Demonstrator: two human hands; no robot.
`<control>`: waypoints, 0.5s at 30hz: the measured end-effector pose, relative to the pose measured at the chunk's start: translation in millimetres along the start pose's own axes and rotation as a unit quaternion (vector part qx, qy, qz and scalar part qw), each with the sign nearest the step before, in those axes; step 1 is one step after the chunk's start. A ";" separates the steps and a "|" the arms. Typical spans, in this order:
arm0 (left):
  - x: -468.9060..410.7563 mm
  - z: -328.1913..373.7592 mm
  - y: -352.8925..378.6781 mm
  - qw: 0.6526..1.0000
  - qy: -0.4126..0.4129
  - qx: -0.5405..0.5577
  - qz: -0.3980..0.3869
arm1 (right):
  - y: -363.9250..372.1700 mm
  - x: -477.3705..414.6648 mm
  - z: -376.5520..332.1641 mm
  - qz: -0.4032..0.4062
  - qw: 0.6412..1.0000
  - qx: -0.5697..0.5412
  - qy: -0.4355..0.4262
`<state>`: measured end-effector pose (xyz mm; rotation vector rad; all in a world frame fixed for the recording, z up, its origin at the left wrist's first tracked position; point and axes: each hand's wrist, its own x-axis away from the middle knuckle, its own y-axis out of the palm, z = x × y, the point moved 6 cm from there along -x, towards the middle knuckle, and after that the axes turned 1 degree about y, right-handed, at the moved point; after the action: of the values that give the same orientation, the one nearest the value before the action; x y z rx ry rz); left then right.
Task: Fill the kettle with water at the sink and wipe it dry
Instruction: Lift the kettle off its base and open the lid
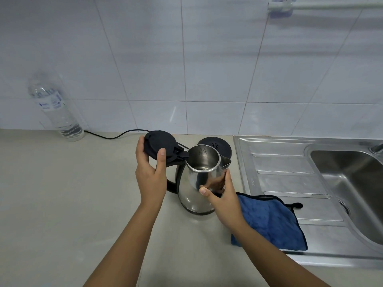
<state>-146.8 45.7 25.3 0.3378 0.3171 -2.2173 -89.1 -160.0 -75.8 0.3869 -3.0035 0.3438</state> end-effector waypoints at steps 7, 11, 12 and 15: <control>2.7 -28.0 0.6 0.994 0.007 0.026 -0.106 | -2.6 0.2 -3.7 -0.004 1.000 0.002 -0.014; 7.0 -57.4 5.1 0.980 -0.002 -0.041 -0.197 | -3.3 -0.5 -5.5 -0.018 1.000 0.006 -0.018; 5.2 -63.3 6.1 0.977 -0.011 -0.054 -0.204 | -2.9 -0.5 -5.3 -0.019 1.000 0.007 -0.017; -3.6 -67.8 11.1 0.975 -0.030 -0.059 -0.213 | -1.9 -1.2 -4.8 -0.019 1.000 0.004 -0.023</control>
<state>-126.9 64.6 -37.8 0.1448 0.5263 -2.6070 -87.2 -160.4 -70.9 0.4593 -3.0349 0.3480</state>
